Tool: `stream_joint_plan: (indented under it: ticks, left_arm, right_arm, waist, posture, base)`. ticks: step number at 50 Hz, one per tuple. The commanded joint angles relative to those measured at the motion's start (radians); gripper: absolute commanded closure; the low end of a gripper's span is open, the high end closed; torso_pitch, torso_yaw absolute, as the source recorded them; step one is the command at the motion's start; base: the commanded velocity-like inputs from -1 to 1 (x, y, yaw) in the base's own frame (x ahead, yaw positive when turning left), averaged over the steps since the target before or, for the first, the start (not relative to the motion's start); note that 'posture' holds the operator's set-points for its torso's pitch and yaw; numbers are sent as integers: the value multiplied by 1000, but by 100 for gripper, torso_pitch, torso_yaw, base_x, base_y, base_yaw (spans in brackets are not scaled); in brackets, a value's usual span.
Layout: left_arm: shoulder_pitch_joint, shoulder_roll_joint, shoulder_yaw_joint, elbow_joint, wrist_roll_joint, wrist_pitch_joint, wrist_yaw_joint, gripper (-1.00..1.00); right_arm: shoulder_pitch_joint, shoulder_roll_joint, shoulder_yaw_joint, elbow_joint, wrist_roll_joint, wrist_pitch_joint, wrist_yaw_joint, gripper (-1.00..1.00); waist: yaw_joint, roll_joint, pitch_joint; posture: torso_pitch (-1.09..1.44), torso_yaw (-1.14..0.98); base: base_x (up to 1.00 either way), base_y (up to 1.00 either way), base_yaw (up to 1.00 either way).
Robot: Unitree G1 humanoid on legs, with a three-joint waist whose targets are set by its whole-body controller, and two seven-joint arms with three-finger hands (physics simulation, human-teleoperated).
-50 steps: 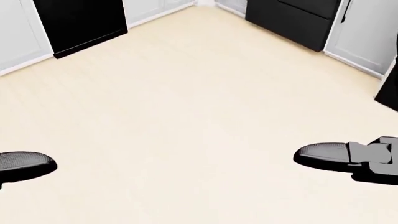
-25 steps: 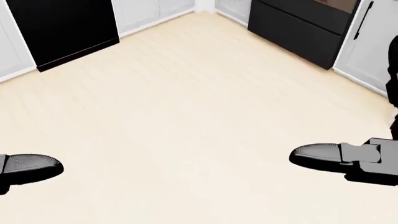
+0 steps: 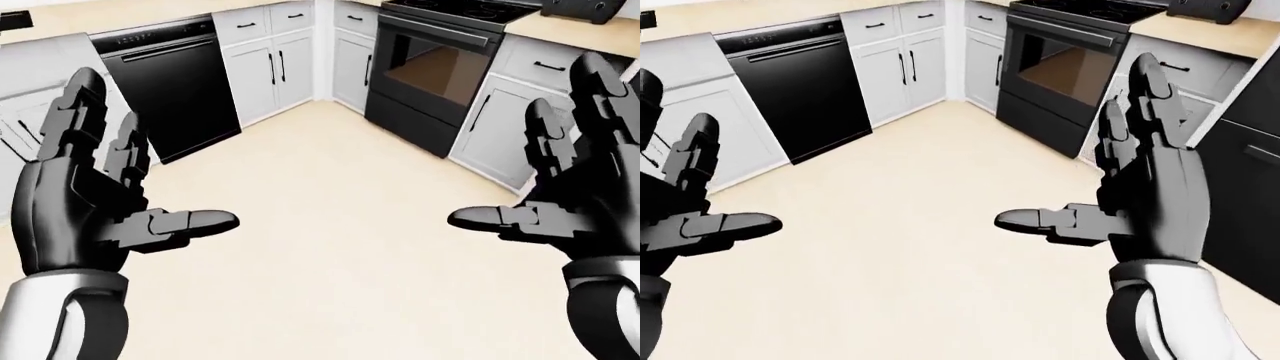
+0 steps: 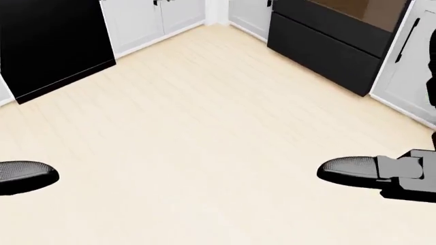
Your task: Navigate to the stove.
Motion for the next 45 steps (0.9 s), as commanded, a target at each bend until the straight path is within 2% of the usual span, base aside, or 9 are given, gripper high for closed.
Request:
stream_joint_plan:
  ticks: [1, 3, 11, 15, 25, 29, 38, 43, 45]
  left_arm:
    - [-12, 5, 4, -16, 8, -15, -10, -100]
    - [-10, 3, 3, -16, 13, -16, -15, -100]
    - [-4, 29, 5, -16, -24, -30, 15, -100]
    - [-3, 21, 4, -16, -11, -29, 3, -100]
    - [-8, 14, -1, -16, 0, -24, -3, -100]
    - [-6, 17, -3, -16, -3, -27, 0, -100]
    - [0, 21, 3, -16, -14, -31, 5, -100]
    - [-2, 22, 6, -16, -16, -30, 5, -100]
    - [1, 20, 1, -16, -8, -32, 1, -100]
  right_arm:
    - [-7, -3, -13, -8, -25, -14, 5, -100]
    - [-5, -5, -16, -8, -21, -16, 4, -100]
    - [-3, -27, -18, -8, 3, -29, -16, -100]
    - [-1, -20, -13, -8, -10, -29, -9, -100]
    - [-7, -10, -20, -8, -12, -16, -3, -100]
    - [-7, -3, -19, -8, -21, -14, 4, -100]
    - [-1, -11, -17, -8, -15, -23, -4, -100]
    - [0, -11, -15, -8, -17, -26, -3, -100]
    - [1, -11, -14, -8, -19, -26, -3, -100]
  waist:
    - [0, -12, -35]
    - [-7, -19, 10]
    - [-33, 37, 1]
    - [-35, 111, -24]
    - [-2, 61, -3]
    - [1, -16, -22]
    - [-31, 28, 4]
    - [-40, 121, -18]
    - [-27, 107, -1]
  posture:
    - [0, 0]
    - [0, 0]
    - [0, 0]
    - [0, 0]
    - [0, 0]
    - [0, 0]
    - [0, 0]
    - [0, 0]
    - [0, 0]
  base:
    - [28, -2, 0]
    - [27, -2, 0]
    - [26, -2, 0]
    - [27, -1, 0]
    - [26, -2, 0]
    - [26, -2, 0]
    - [24, 0, 0]
    - [23, 0, 0]
    - [24, 0, 0]
